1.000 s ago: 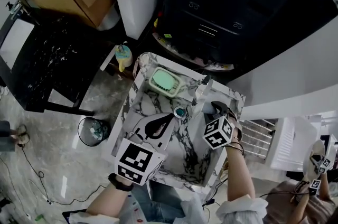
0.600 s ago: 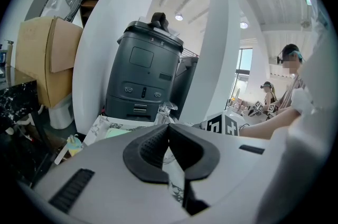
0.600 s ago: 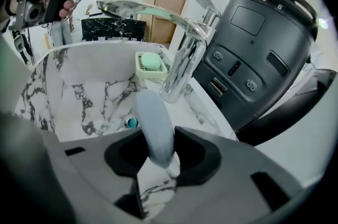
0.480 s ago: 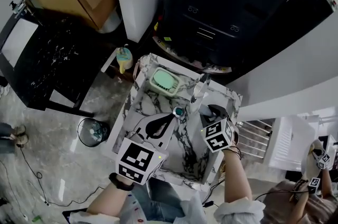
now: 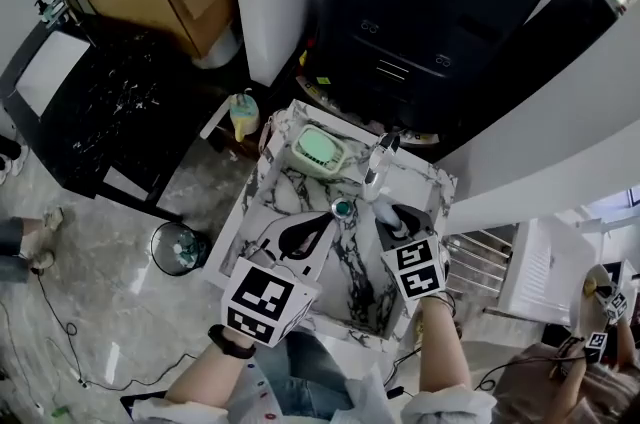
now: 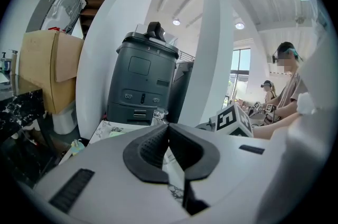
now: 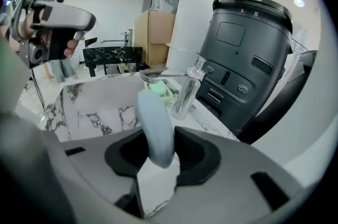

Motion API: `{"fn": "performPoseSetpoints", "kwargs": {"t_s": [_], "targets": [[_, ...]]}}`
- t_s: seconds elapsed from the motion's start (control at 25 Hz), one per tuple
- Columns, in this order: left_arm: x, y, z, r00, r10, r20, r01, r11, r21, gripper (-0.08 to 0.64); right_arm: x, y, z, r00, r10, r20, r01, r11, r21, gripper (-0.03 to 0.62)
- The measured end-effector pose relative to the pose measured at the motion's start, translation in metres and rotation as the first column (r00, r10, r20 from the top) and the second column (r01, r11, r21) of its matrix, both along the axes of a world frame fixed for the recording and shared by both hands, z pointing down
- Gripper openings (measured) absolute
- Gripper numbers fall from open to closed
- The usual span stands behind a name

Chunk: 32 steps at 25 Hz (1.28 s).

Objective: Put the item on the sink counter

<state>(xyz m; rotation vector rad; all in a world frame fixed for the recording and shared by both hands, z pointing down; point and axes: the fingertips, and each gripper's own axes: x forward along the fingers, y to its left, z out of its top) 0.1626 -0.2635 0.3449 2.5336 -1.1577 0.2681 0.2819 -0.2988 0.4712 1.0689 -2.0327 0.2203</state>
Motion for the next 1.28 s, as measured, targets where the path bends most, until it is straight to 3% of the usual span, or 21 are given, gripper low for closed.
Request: {"fn": "performPoseSetpoints", "kwargs": {"t_s": [0.44,0.72,1.28], "targets": [[-0.020,0.039,-0.010,0.998,-0.056,-0.016,0.057,0.998,0.029,0.014,-0.055,0.060,-0.050,0.988,-0.072,0.136,0.067,0.997,0.039,0.133],[-0.055,0.071,-0.012,0.995,-0.102,-0.016,0.102,0.994,0.039,0.014,-0.095,0.093,-0.070,0.979,-0.099,0.178,0.088,0.994,0.069,0.133],[-0.112,0.203,-0.013,0.995,-0.099,0.001,0.098,0.994,0.044,0.014,-0.147,0.218,-0.095,0.968,-0.040,0.249,0.008,0.992,0.127,0.135]]}}
